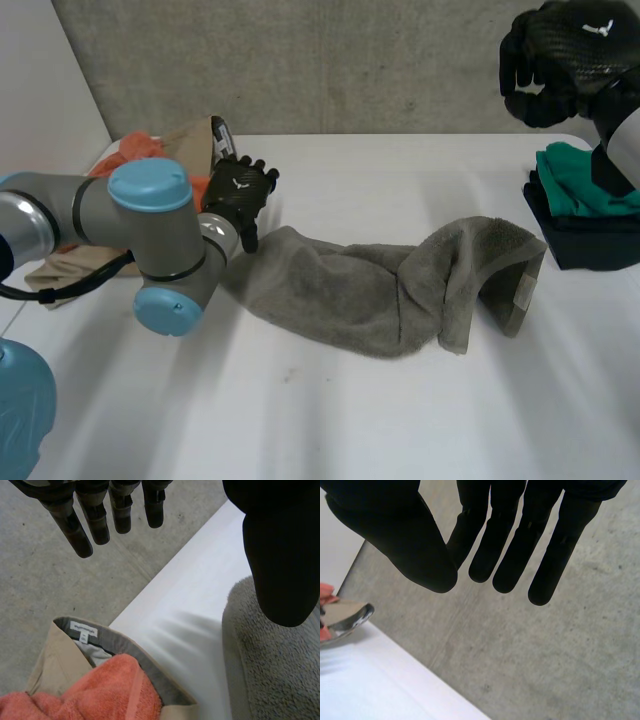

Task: Fold the laundry.

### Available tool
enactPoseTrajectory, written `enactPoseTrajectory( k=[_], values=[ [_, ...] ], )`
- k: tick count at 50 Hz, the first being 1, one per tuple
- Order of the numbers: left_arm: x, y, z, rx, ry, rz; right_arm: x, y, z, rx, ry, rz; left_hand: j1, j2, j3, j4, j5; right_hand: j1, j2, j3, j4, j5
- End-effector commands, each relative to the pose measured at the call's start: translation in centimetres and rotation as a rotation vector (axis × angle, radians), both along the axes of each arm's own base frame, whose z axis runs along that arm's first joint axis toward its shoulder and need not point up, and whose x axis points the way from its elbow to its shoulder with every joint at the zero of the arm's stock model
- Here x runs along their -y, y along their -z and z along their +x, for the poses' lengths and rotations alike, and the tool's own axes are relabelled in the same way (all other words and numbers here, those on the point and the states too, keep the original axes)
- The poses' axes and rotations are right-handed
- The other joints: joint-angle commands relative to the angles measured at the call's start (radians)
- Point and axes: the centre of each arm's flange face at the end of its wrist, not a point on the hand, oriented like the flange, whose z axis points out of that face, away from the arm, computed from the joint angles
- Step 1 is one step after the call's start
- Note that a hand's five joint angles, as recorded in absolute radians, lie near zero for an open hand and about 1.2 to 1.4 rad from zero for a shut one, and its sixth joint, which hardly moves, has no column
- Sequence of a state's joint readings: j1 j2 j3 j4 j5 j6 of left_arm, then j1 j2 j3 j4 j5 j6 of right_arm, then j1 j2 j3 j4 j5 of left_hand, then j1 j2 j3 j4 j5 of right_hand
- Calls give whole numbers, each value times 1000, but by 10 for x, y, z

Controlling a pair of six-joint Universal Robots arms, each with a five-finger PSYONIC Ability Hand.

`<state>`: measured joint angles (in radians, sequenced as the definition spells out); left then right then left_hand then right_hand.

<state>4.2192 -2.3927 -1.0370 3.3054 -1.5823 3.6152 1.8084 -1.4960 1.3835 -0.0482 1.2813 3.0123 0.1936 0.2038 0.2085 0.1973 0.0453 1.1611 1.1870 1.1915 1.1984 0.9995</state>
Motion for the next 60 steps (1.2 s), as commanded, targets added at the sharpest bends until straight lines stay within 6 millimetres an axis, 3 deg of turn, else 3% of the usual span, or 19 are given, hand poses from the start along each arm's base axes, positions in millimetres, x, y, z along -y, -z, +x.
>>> enactPoseTrajectory(
  k=[1,2,3,6,11,13,15,16,17,22,28,31,42,48,60],
  values=[
    [-8,-22,4,-3,-1,13,6,35,11,-99,-11,127,-19,-29,-34,-23,-45,-138,-164,-168,-175,-151],
    [-10,-25,5,-2,-1,15,6,42,13,-120,-12,150,-19,-29,-34,-23,-45,-144,-170,-174,-181,-157],
    [-13,-33,7,-3,-4,15,11,62,17,-182,-12,206,-19,-29,-34,-23,-45,-249,-274,-279,-286,-262],
    [-22,-44,15,-4,-10,33,17,84,21,-244,-10,254,-19,-29,-34,-23,-45,-466,-492,-497,-504,-479],
    [-38,-56,33,-10,-24,63,32,134,29,-352,24,333,-19,-29,-34,-23,-45,-514,-540,-544,-551,-527],
    [-44,-57,40,-6,-23,75,39,143,29,-358,51,327,-19,-29,-34,-23,-45,-467,-493,-498,-505,-480],
    [-47,-57,44,-4,-22,84,43,146,30,-355,64,315,-19,-29,-34,-23,-45,-231,-256,-261,-268,-244],
    [-50,-54,48,1,-21,99,46,146,31,-346,74,292,-19,-29,-34,-23,-45,195,169,165,158,182],
    [-51,-52,51,5,-19,108,46,146,32,-342,74,280,-19,-29,-34,-23,-45,235,209,204,197,222],
    [-58,-39,62,24,-16,163,36,128,42,-313,47,195,-19,-29,-34,-23,-45,235,209,205,198,222],
    [-61,-13,74,51,-30,242,-2,53,56,-247,-2,-15,-19,-29,-34,-23,-45,235,209,205,198,222],
    [-62,-1,75,67,-20,278,-13,33,56,-210,-10,-52,-19,-29,-34,-23,-45,235,209,205,198,222],
    [-69,23,58,142,77,293,-39,27,74,-162,-77,-26,32,21,17,28,5,235,209,205,198,222],
    [-70,31,48,173,136,288,-40,32,74,-187,-62,-23,117,106,102,113,90,235,209,205,198,222],
    [-56,41,34,181,162,316,-37,50,69,-217,-50,15,272,262,257,269,246,235,209,205,198,222]
  ],
)
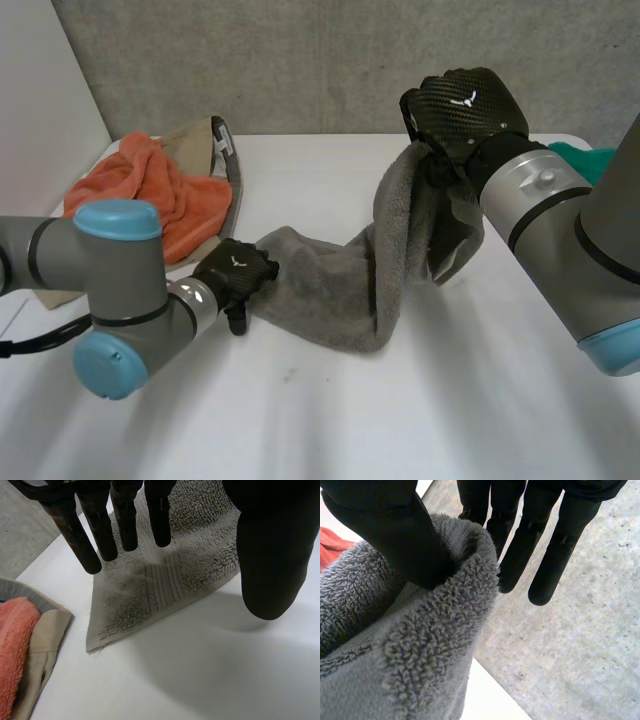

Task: Fold the laundry.

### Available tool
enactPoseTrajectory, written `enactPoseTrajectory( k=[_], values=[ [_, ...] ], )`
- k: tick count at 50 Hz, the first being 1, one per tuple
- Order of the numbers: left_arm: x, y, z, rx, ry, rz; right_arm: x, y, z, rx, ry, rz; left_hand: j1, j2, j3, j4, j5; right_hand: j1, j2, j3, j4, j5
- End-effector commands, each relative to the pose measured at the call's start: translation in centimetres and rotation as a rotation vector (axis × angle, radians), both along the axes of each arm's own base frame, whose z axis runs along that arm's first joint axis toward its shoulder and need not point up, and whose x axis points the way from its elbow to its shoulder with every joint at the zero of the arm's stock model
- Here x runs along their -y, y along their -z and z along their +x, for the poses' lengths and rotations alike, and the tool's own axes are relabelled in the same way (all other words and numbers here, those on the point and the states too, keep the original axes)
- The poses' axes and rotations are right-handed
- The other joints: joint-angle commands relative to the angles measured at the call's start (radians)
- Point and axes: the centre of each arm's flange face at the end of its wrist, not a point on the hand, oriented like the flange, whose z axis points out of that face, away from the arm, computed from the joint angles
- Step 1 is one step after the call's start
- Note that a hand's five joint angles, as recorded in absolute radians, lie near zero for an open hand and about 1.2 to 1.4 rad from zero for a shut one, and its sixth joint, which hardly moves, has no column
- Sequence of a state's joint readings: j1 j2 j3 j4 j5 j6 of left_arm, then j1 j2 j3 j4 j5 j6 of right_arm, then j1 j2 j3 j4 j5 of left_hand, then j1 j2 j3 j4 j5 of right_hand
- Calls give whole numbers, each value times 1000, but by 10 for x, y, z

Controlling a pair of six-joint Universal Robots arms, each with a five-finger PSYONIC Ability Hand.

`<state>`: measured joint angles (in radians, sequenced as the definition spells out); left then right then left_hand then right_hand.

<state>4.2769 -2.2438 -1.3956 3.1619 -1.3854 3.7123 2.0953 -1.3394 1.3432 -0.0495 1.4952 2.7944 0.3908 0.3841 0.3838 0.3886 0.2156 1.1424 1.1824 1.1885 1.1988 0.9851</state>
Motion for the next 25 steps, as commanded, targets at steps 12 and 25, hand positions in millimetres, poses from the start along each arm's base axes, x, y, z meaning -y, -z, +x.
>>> enactPoseTrajectory(
  k=[12,25],
  values=[
    [19,6,-15,8,11,48,5,17,-7,-35,18,7,184,190,191,186,184,254,214,208,197,237],
    [23,2,-35,11,29,24,9,24,-11,-60,31,-2,245,252,252,248,246,254,214,208,197,237]
  ],
)
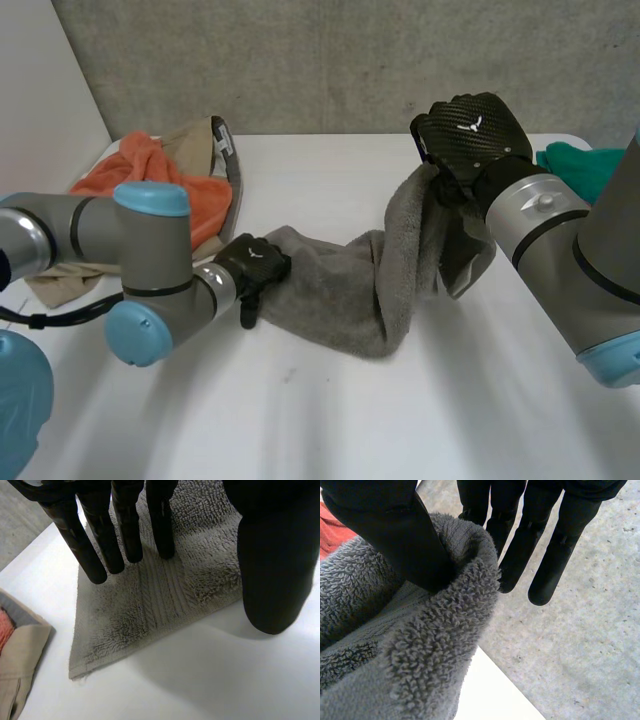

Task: Fold the laundry.

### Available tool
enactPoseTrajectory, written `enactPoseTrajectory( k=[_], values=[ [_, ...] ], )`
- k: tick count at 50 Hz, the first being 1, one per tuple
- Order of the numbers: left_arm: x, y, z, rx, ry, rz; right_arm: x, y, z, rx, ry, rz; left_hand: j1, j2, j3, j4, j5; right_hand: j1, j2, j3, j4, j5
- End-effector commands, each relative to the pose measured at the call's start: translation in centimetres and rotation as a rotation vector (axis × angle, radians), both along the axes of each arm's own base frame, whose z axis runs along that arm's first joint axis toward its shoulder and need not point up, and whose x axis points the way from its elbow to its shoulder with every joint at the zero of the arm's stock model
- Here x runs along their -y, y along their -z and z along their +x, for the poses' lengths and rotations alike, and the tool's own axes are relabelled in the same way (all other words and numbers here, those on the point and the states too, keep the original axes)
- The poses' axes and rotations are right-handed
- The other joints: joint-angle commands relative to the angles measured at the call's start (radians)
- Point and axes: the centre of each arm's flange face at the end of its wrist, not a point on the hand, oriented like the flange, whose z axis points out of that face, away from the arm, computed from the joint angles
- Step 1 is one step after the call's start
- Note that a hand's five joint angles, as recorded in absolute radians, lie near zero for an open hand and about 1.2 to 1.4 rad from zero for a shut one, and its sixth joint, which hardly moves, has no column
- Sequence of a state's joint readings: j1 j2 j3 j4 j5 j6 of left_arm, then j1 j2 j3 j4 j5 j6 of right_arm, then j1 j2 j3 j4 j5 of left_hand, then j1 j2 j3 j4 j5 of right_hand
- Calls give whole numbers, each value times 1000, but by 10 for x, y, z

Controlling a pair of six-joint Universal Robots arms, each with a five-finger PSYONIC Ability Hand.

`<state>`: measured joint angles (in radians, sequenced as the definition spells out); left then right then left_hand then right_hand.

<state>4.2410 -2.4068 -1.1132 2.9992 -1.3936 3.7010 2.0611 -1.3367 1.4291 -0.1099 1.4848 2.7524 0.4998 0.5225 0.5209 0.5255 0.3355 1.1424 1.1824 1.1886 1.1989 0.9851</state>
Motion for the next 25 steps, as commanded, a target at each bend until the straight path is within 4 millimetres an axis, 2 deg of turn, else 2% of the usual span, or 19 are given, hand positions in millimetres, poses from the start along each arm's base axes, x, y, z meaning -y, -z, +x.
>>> enactPoseTrajectory(
  k=[1,5,8,9,11,13,16,17,20,21,23,24,25],
  values=[
    [3,-4,-10,-4,4,-21,1,3,-2,-13,6,-2,148,125,127,122,138,254,214,208,197,237],
    [4,-6,-16,-9,13,-35,1,4,-3,-18,9,-2,192,169,171,166,182,254,214,208,197,237],
    [5,-4,-20,-1,19,-40,2,5,-4,-24,14,-2,347,325,326,322,337,254,214,208,197,237],
    [5,-4,-21,1,20,-43,2,5,-5,-24,15,0,420,398,399,395,410,254,214,208,197,237],
    [6,-5,-23,9,19,-46,3,5,-6,-24,20,-4,845,822,824,819,835,254,214,208,197,237],
    [8,-10,-24,9,14,-57,4,5,-8,-26,24,-5,897,874,875,871,886,254,214,208,197,237],
    [14,-36,-21,-10,-28,-103,9,2,-13,-23,47,-13,897,874,875,871,886,254,214,208,197,237],
    [15,-57,-17,-35,-53,-134,13,0,-17,-20,63,-19,897,874,875,871,886,254,214,208,197,237],
    [15,-92,-8,-93,-97,-173,18,-5,-26,-18,88,-28,897,874,875,871,886,254,214,208,197,237],
    [10,-116,-2,-137,-112,-198,22,-11,-33,-21,109,-43,897,874,875,871,886,254,214,208,197,237],
    [1,-137,5,-168,-116,-212,23,-15,-41,-34,130,-52,897,874,875,871,886,254,214,208,197,237],
    [-11,-155,13,-189,-113,-223,24,-18,-47,-55,142,-54,897,874,875,871,886,254,214,208,197,237],
    [-18,-163,16,-195,-108,-227,24,-21,-51,-69,147,-58,897,874,875,871,886,254,214,208,197,237]
  ],
)
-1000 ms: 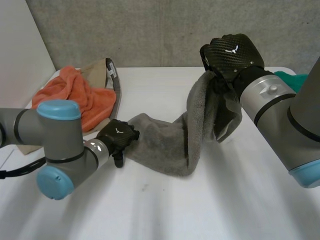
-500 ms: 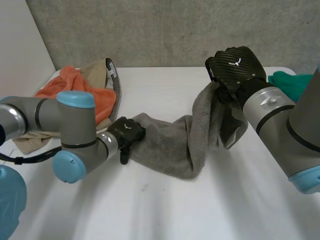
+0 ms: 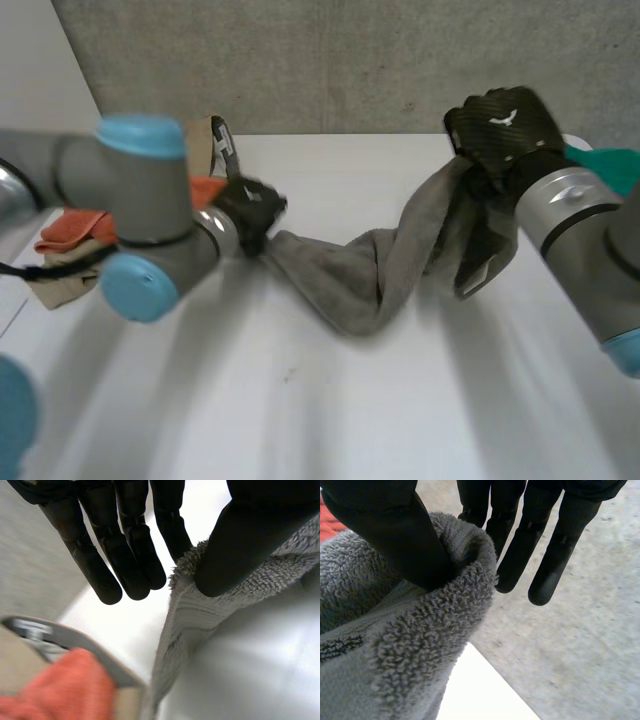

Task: Fold the laundry.

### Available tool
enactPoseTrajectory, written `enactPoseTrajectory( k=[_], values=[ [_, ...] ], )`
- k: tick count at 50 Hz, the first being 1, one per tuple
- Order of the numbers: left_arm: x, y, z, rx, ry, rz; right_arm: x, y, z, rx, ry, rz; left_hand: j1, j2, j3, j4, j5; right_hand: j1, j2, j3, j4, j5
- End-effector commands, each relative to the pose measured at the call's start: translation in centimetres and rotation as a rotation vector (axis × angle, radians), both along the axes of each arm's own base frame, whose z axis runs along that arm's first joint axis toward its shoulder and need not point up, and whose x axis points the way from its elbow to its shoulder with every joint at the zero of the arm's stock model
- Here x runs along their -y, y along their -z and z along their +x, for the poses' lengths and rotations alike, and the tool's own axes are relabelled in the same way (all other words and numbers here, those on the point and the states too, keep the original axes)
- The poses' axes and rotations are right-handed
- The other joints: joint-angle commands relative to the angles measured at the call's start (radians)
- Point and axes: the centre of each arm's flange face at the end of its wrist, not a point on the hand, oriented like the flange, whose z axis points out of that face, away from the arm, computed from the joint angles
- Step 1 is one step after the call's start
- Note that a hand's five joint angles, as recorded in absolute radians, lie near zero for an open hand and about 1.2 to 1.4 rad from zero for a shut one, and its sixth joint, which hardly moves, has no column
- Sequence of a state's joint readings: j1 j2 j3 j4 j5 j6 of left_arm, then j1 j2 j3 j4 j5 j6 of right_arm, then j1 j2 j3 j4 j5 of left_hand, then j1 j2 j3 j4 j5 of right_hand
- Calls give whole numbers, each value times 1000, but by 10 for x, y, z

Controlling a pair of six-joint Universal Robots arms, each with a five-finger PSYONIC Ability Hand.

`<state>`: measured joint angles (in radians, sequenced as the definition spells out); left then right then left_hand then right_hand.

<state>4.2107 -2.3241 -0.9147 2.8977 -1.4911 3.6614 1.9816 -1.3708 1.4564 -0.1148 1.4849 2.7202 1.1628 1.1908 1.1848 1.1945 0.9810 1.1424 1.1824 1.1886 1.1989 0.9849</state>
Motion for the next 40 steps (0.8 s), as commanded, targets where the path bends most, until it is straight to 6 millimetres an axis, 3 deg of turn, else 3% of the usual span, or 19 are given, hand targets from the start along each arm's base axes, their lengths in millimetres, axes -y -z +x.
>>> enactPoseTrajectory(
  k=[1,7,13,17,19,21,22,25,31,33,35,40],
  values=[
    [-38,-90,32,-120,-20,-81,8,-17,-31,-64,71,-27,233,205,211,202,241,254,214,208,197,237],
    [-79,-132,61,-133,5,-166,5,-19,-51,-259,9,51,233,205,211,202,241,254,214,208,197,237],
    [-95,-146,80,-154,-5,-196,16,-23,-55,-321,-46,128,233,205,211,202,241,254,214,208,197,237],
    [-98,-136,80,-146,2,-163,45,1,-47,-357,-83,230,233,205,211,202,241,254,214,208,197,237],
    [-93,-126,78,-131,0,-144,63,22,-35,-373,-113,300,233,205,211,202,241,254,214,208,197,237],
    [-85,-112,75,-115,-9,-115,73,36,-25,-383,-130,324,233,205,211,202,241,254,214,208,197,237],
    [-77,-97,72,-98,-16,-85,85,52,-15,-394,-131,346,233,205,211,202,241,254,214,208,197,237],
    [-60,-69,63,-57,-42,-48,109,85,3,-410,-90,345,233,205,211,202,241,254,214,208,197,237],
    [-33,-44,47,-9,-100,-41,147,140,30,-395,35,213,233,205,211,202,241,254,214,208,197,237],
    [-26,-42,40,-10,-109,-49,158,139,35,-359,83,121,233,205,211,202,241,-164,-204,-210,-220,-181],
    [-21,-40,35,-9,-115,-53,167,133,32,-319,156,58,233,205,211,202,241,-968,-1008,-1014,-1024,-985],
    [-15,-45,33,-15,-136,-60,165,95,15,-204,246,24,233,205,211,202,241,-968,-1008,-1014,-1024,-985]
  ],
)
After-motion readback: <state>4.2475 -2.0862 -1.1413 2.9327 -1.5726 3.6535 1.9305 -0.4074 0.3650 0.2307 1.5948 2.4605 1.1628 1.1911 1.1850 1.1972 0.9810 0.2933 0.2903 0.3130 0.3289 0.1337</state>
